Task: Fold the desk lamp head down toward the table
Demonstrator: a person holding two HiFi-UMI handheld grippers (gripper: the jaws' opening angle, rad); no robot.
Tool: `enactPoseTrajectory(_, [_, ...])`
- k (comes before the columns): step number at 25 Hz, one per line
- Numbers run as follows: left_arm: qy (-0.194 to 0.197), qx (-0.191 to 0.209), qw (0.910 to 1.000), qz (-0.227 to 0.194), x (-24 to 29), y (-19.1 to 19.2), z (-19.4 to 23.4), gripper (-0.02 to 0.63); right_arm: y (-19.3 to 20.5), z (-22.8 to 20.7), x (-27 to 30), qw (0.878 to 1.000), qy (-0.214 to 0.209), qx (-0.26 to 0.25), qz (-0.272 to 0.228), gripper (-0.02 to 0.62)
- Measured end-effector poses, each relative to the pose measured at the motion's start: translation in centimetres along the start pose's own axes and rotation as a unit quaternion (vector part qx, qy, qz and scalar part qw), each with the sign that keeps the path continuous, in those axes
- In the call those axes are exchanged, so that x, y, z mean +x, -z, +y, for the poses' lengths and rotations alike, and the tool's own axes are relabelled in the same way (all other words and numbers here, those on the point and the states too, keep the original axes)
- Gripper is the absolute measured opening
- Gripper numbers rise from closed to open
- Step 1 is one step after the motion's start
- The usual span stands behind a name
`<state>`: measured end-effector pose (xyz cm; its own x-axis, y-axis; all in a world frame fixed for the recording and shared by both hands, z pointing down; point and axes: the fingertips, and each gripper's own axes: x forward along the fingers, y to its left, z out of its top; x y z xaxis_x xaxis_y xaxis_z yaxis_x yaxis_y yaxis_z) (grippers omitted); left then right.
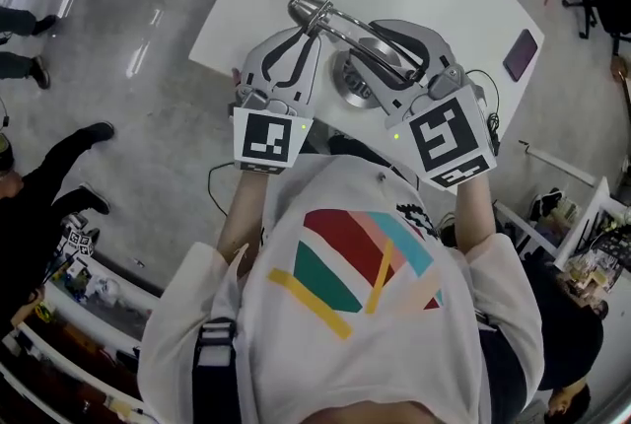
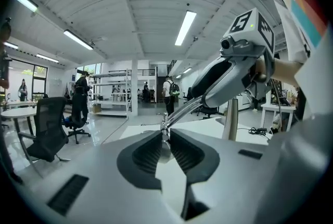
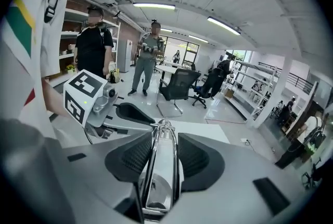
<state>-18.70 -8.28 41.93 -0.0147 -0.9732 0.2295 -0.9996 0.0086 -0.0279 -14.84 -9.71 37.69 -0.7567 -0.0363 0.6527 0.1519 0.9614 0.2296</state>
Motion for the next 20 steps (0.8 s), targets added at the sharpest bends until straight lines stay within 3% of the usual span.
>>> enactPoseTrajectory(6, [0.048,-0.011,0.9969,0.061,0.6,1.8,-0.8,0.086,0.8,0.2,1.0,0.996,-0.005,-0.054,0.074,0.163])
enactPoseTrajectory(11, [0.089,-0.015,0.9906,0.102,0.9,3.8,-2.3,0.089,2.5,1.3,1.8,0.987,-0.052,-0.075,0.132,0.164])
enactPoseTrajectory(15, [0.110,-0.022,0.9867,0.117,1.3,5.0,-2.7,0.092,3.0,1.7,2.7,0.982,-0.079,-0.074,0.157,0.164])
enactPoseTrajectory(20, [0.116,-0.036,0.9861,0.113,0.4,4.7,-2.4,0.092,2.2,2.4,2.6,0.982,-0.083,-0.063,0.158,0.164])
